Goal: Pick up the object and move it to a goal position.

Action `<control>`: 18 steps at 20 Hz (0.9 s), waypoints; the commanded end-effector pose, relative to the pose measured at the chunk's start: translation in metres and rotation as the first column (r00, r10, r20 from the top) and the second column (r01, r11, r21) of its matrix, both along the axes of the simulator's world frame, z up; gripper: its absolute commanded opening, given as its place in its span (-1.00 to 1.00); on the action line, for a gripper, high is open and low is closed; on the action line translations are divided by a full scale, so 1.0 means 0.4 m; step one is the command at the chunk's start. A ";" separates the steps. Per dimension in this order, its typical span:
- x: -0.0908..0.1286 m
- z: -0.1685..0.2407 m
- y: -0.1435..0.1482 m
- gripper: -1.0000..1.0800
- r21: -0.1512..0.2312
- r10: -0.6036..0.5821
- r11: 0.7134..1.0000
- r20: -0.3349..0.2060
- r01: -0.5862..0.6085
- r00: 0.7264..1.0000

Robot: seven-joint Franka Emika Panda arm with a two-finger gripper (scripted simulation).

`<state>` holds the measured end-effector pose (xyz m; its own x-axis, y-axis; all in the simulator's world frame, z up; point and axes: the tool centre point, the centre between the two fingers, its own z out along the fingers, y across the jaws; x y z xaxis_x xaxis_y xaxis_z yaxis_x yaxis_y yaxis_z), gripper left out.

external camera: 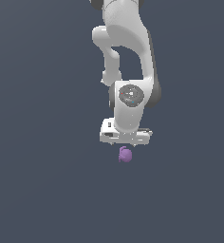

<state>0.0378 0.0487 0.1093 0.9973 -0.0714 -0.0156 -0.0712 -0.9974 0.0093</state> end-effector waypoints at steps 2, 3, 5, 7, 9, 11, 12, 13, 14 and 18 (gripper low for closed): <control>0.025 -0.027 0.024 0.92 0.004 -0.033 0.999 0.010 0.033 0.999; 0.030 -0.033 0.029 0.92 0.005 -0.039 0.999 0.011 0.039 0.999; 0.037 -0.041 0.036 0.92 0.007 -0.049 0.999 0.014 0.049 0.999; 0.041 -0.047 0.041 0.92 0.008 -0.055 0.998 0.016 0.055 0.998; 0.042 -0.049 0.043 0.92 0.008 -0.057 0.998 0.016 0.057 0.998; 0.039 -0.048 0.041 0.92 0.008 -0.053 0.999 0.014 0.053 0.998; 0.039 -0.051 0.041 0.92 0.008 -0.053 0.999 0.014 0.053 0.998; 0.039 -0.056 0.042 0.92 0.008 -0.053 0.999 0.014 0.053 0.998; 0.039 -0.062 0.042 0.92 0.008 -0.053 0.999 0.014 0.053 0.998; 0.039 -0.107 0.042 0.92 0.008 -0.055 0.998 0.015 0.055 0.998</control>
